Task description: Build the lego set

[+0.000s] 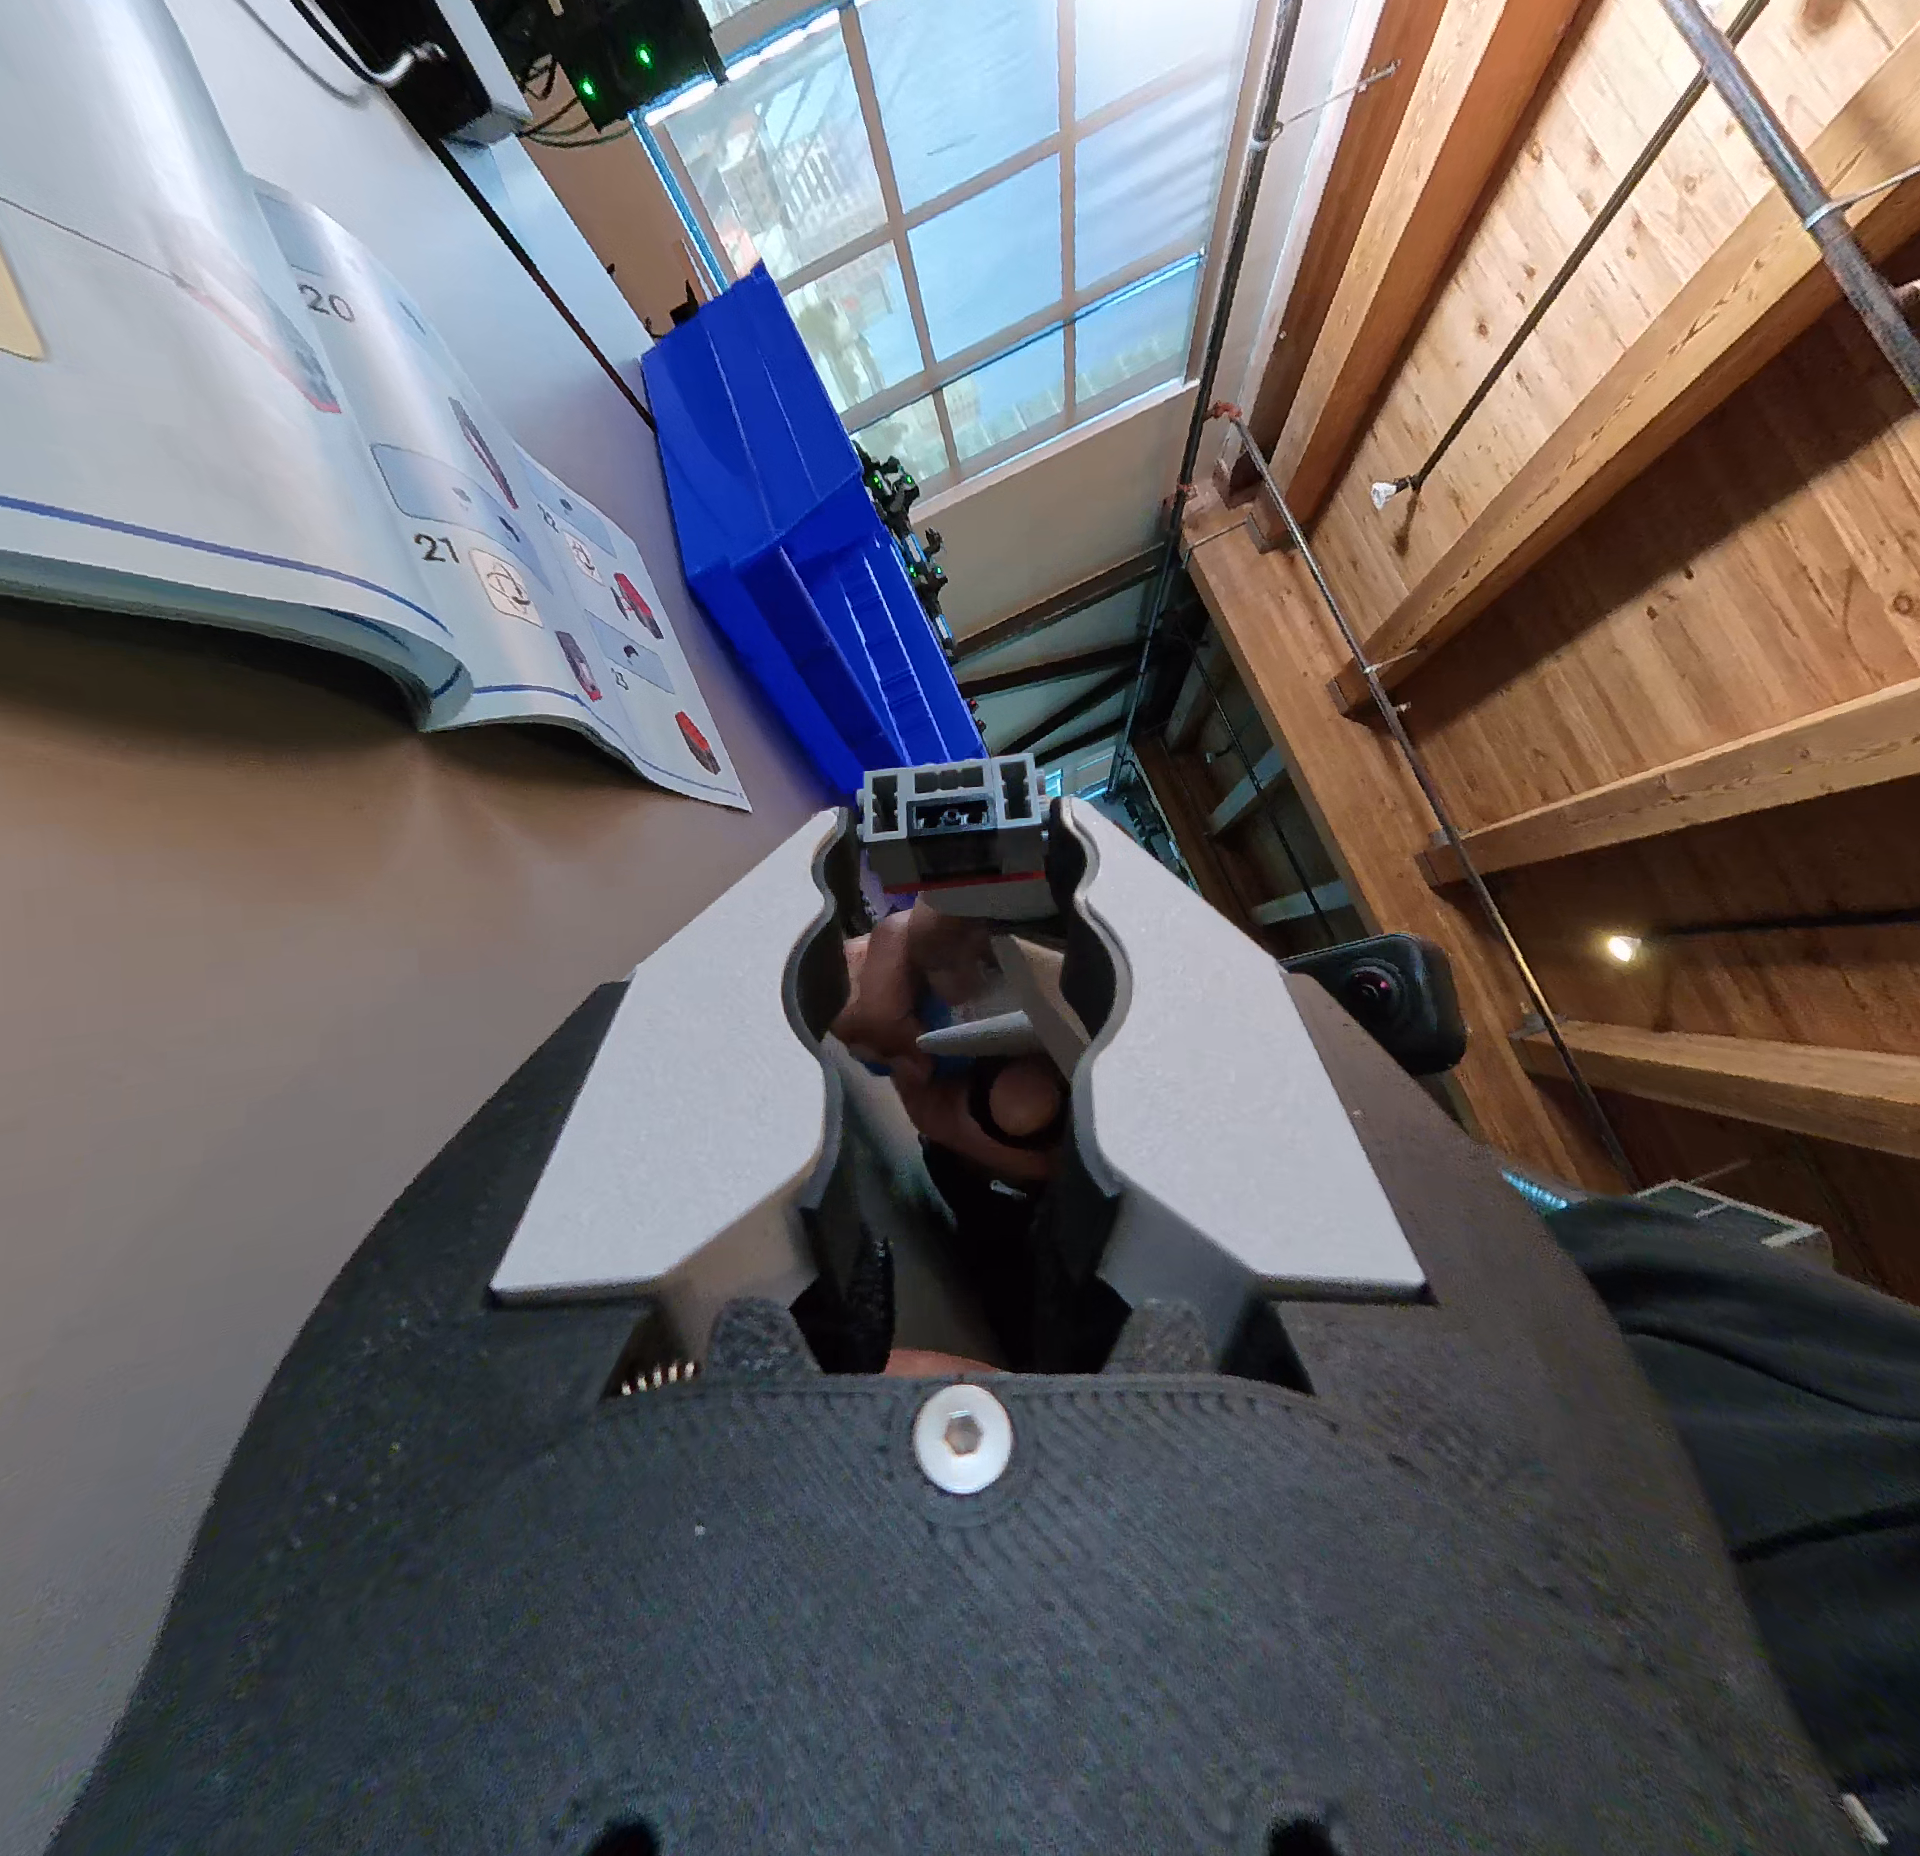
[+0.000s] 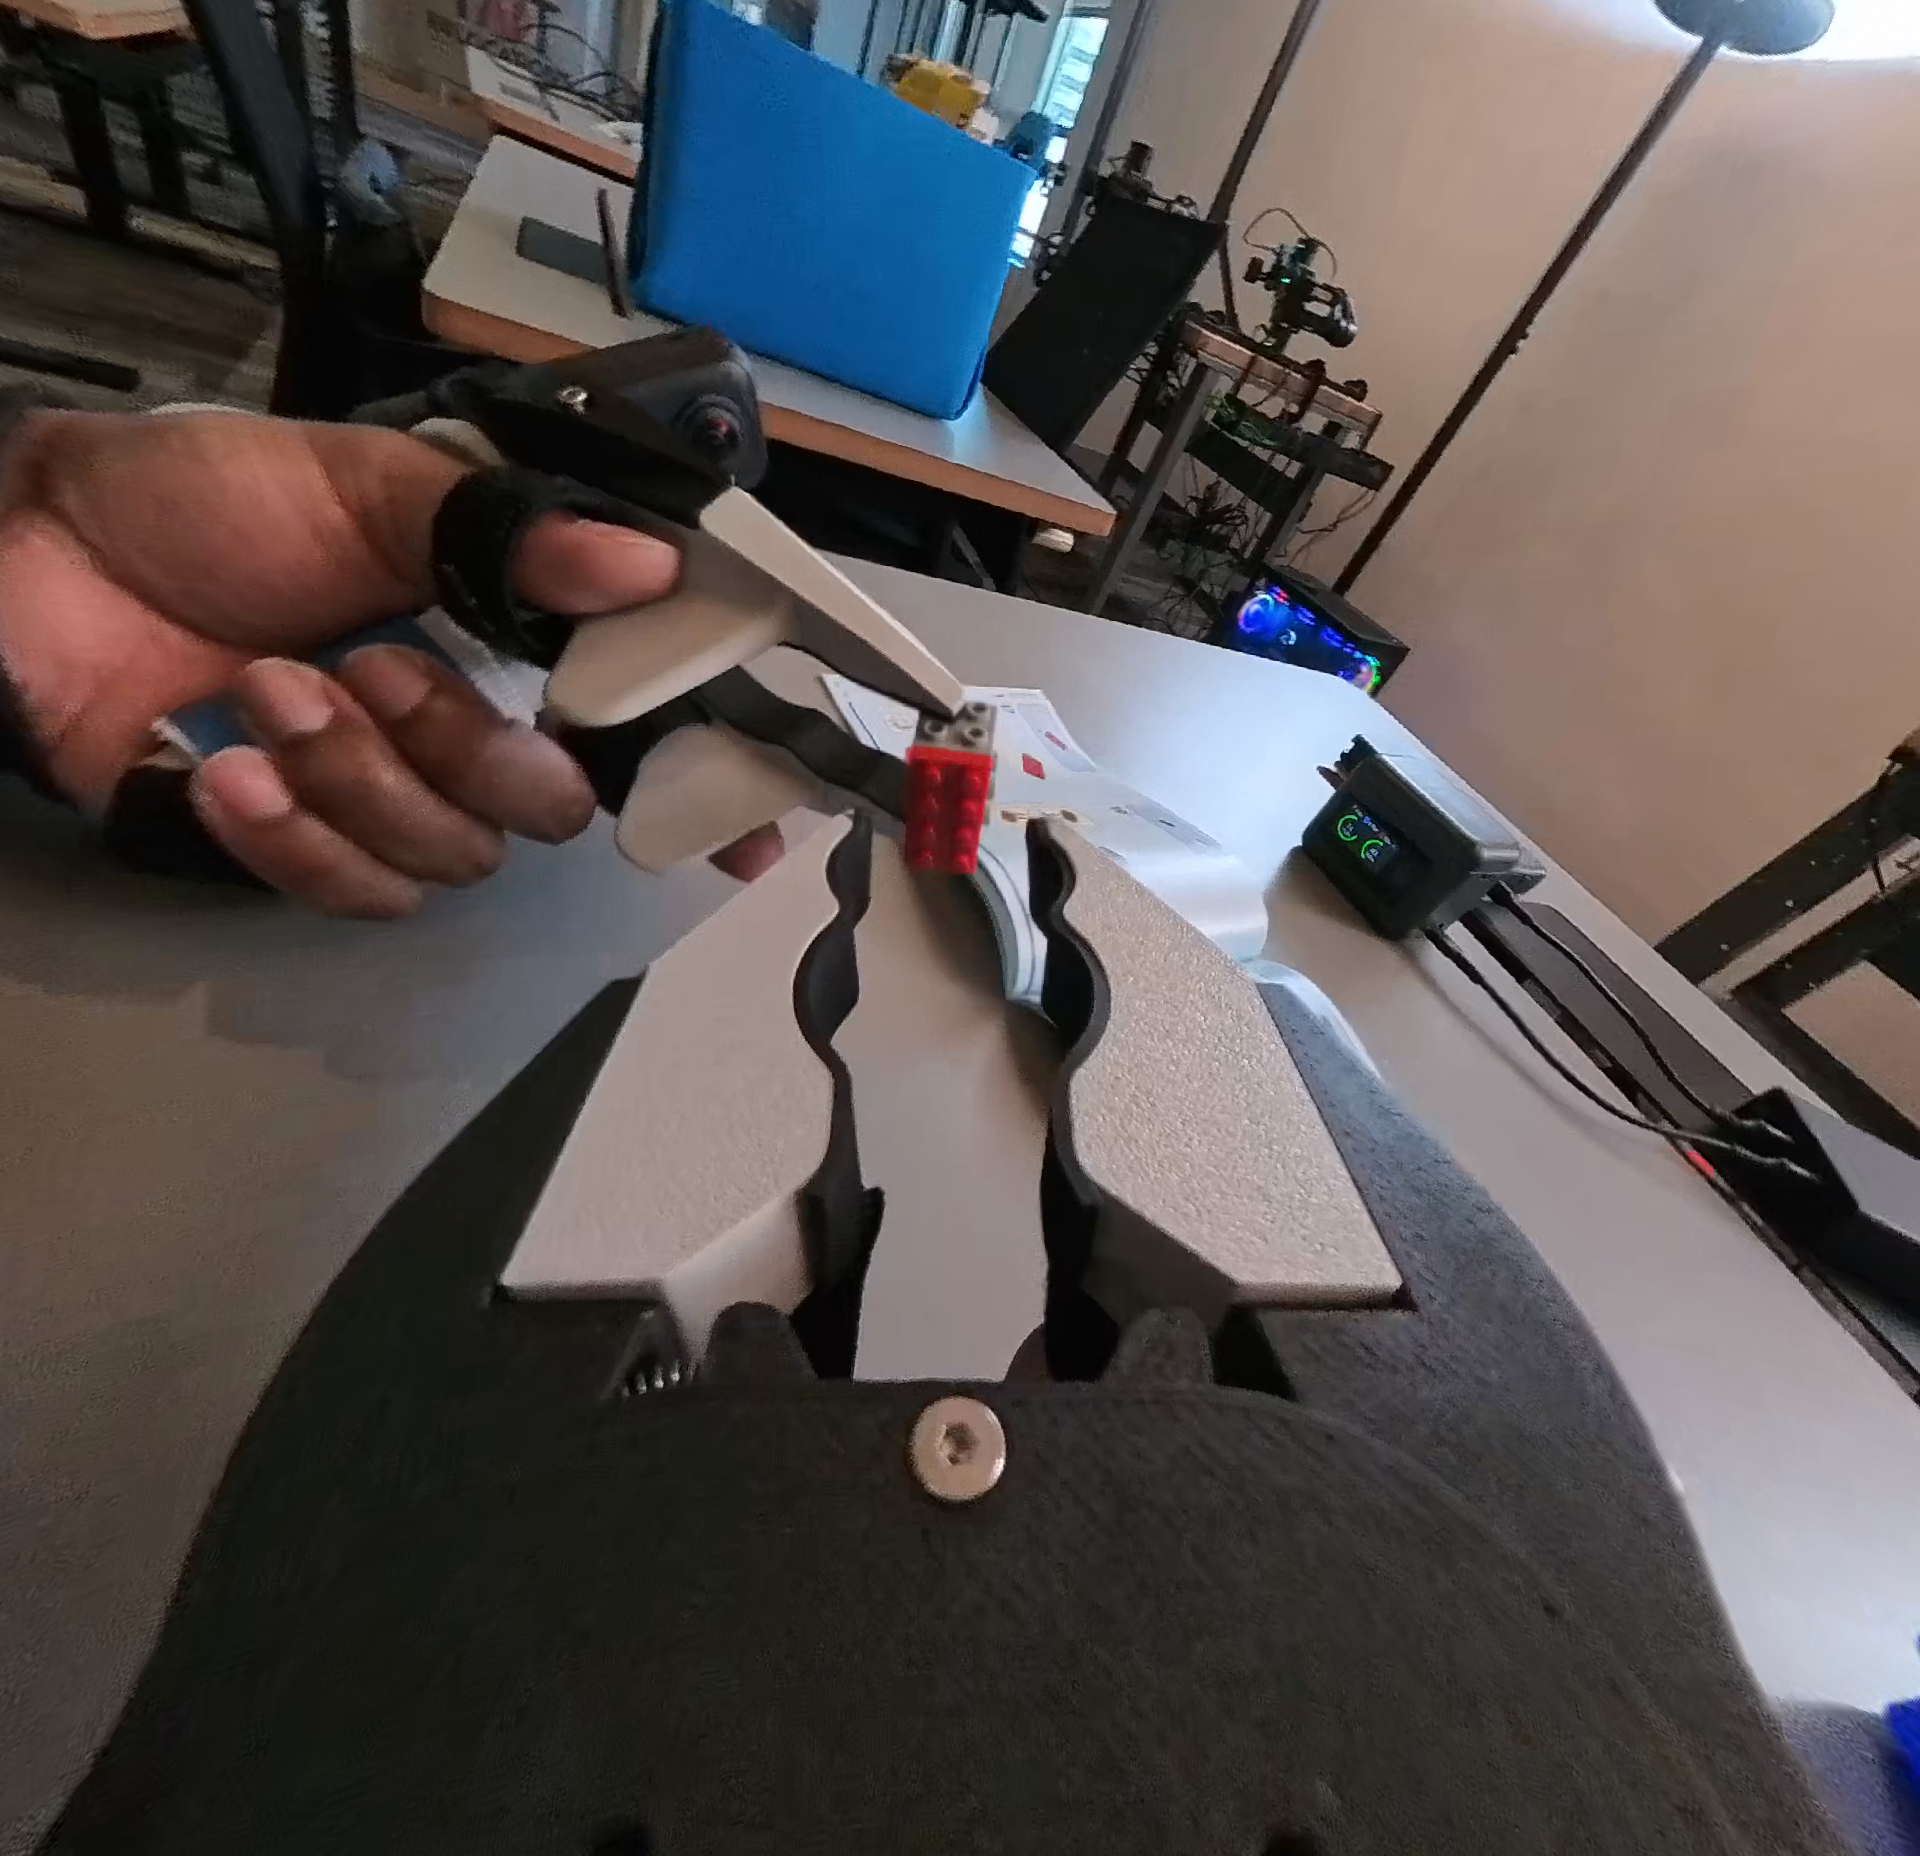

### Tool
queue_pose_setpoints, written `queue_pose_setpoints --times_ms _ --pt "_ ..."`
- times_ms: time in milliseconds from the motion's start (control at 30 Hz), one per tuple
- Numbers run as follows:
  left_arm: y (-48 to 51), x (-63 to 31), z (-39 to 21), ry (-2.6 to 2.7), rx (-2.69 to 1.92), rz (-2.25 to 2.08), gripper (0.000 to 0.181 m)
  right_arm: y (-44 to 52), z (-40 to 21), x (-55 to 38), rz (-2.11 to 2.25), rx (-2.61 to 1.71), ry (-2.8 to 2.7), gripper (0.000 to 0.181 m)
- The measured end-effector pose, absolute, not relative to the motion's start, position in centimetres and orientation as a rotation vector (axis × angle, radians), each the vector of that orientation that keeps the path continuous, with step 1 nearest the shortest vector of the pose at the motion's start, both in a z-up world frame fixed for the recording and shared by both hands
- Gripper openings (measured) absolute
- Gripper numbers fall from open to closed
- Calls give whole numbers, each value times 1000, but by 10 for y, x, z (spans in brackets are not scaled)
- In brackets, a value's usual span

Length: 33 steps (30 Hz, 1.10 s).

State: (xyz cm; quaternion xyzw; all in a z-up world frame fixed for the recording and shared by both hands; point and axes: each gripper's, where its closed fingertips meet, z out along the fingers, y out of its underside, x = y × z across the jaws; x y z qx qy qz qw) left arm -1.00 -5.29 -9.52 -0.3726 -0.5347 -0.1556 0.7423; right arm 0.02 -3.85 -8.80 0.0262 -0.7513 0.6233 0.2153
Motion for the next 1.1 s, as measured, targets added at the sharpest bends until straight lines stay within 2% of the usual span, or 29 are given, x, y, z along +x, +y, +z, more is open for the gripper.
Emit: queue_pose_setpoints --times_ms 133,333,667,833,1100 --pt "-61 -11 -96 -1186 -804 -326 36 -8 -86 -9 1726 64 -2123 29" --pt "-63 -9 -96 -1179 -803 -349 37 32 -136 -13 1505 -112 -2423 26" --pt "-59 -8 -97 -1177 -829 -349 37 26 -185 14 1133 -190 -2785 22" --pt "-57 -7 -97 -1175 -843 -346 37 22 -185 5 1103 -253 -2731 8" --pt "-59 -5 -96 -1170 -843 -349 37 32 -157 -4 1137 -208 -2594 7"
